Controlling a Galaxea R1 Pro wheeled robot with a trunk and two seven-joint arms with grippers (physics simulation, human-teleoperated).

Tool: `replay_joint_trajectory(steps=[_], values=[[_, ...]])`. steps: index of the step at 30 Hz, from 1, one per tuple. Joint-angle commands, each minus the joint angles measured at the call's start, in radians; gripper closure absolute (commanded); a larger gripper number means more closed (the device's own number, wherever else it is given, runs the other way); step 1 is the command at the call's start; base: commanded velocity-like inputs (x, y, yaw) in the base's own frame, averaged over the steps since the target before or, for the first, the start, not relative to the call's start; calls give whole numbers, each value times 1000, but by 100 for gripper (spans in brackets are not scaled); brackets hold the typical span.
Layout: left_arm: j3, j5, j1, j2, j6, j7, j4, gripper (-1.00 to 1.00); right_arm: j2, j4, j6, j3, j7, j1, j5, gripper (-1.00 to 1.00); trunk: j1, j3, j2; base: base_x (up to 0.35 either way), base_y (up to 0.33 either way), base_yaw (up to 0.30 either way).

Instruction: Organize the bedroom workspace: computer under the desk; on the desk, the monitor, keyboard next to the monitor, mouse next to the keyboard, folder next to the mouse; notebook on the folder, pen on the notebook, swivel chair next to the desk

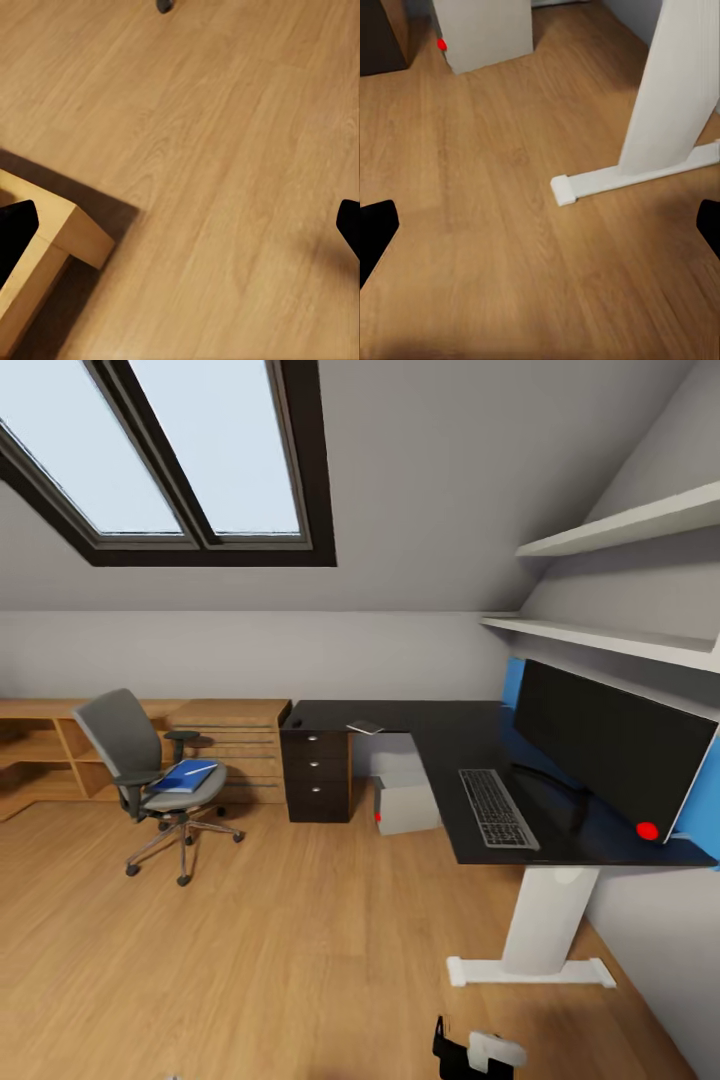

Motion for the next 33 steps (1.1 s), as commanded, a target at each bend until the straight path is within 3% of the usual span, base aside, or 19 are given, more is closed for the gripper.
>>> replay_joint_trajectory(steps=[1, 20, 33], values=[[0, 8, 0, -1, -4, 0, 0, -100, 1, 1, -4, 9, -7, -1, -4, -100, 0, -1, -1, 63, 331, 0], [-5, 7, 0, -1, -3, -4, 27, -100, 3, 2, -10, 12, -6, -1, -3, -100, 0, -1, -1, 260, 235, 0], [-5, 7, -1, -1, -4, -5, 28, -100, 3, 2, -10, 12, -6, -1, -4, -100, 0, -1, -1, 321, 75, 160]])
